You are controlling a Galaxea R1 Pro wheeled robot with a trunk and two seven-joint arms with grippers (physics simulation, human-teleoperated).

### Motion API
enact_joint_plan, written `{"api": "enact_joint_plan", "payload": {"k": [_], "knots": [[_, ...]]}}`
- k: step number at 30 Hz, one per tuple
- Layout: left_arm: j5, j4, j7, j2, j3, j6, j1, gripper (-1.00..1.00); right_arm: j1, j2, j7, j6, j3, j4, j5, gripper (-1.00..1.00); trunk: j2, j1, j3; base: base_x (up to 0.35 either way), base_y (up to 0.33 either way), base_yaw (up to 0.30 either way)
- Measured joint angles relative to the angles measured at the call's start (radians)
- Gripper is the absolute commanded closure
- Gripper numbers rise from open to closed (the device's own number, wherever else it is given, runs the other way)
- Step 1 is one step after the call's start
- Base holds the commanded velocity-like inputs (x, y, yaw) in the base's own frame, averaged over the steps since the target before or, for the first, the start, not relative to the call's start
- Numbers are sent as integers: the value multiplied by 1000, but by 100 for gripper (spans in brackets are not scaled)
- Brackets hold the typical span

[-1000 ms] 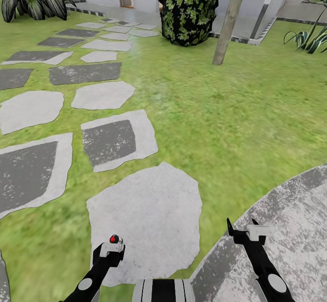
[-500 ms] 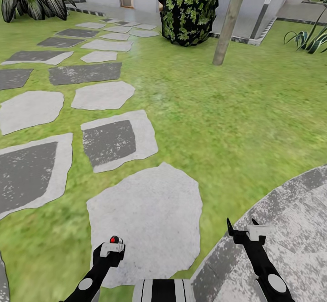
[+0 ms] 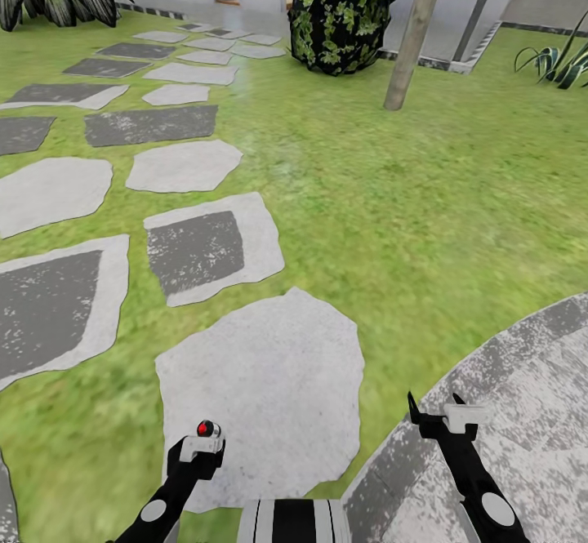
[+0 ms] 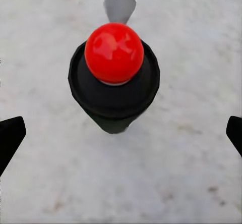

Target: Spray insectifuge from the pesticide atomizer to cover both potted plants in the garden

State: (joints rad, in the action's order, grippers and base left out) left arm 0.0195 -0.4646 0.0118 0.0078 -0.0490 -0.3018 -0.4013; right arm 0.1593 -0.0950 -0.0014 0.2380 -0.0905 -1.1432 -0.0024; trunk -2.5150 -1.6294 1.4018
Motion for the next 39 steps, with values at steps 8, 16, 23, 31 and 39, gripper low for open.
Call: {"api": "enact_joint_plan", "payload": {"k": [8,16,23,31,39], "knots": [[0,0,-1,3,0,0,0,-100,0,0,0,0,0,0,0,-100,0,0,0,1,0,0],[0,1,-1,1,0,0,0,-100,0,-1,0,0,0,0,0,-100,0,0,0,42,15,0],[0,1,-1,0,0,0,0,-100,0,0,0,0,0,0,0,-100,0,0,0,8,1,0],[0,1,-1,0,0,0,0,-100,0,0,0,0,0,0,0,-100,0,0,0,29,0,0],[0,1,-1,1,1,0,0,-100,0,0,0,0,0,0,0,-100,0,0,0,1,0,0]]}}
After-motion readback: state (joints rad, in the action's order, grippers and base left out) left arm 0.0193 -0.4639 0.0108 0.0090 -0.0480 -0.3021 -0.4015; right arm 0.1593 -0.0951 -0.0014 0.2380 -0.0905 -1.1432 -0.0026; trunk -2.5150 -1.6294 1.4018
